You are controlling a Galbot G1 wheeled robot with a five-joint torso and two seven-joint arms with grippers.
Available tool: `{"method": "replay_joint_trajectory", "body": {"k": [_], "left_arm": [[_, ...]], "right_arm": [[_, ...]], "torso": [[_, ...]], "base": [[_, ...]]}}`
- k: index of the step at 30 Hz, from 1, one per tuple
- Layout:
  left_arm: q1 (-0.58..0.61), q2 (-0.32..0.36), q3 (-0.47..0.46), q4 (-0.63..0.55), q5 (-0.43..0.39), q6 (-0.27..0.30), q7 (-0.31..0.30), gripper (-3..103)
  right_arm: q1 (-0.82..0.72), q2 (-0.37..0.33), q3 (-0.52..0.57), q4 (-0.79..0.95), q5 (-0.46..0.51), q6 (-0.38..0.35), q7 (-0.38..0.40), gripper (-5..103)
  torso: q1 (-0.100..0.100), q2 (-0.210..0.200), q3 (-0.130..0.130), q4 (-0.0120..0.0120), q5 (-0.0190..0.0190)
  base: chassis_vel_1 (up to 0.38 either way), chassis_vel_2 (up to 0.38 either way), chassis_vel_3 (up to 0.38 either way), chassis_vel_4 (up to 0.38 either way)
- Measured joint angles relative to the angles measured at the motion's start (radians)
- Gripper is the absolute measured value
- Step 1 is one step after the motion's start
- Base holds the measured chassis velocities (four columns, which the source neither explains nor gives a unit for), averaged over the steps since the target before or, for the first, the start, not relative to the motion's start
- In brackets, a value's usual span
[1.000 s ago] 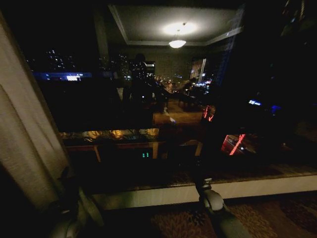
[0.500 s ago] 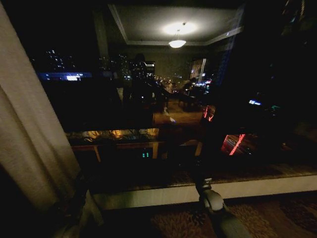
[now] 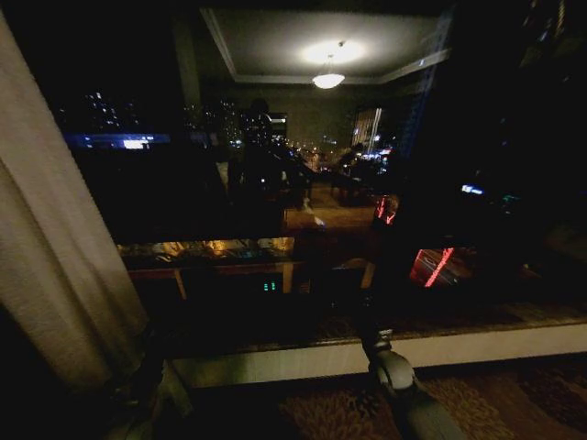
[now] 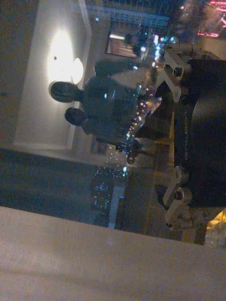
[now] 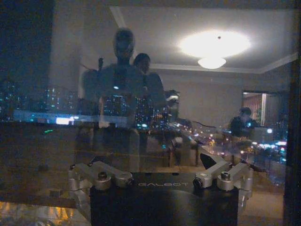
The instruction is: Open the curtains by pulling them apart, changing their state from closed to fully open.
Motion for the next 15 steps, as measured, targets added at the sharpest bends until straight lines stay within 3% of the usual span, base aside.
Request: {"method": "replay_joint_trajectory", "body": {"k": [15], "left_arm": [[-0.001,0.001,0.0,0.002,0.0,-0.001,-0.002,100]], "right_arm": [[0.0,0.0,0.0,0.0,0.0,0.0,0.0,100]], "torso": [[0.0,0.0,0.0,0.0001,-0.0001]], "base": [[0.0,0.0,0.0,0.0]]}}
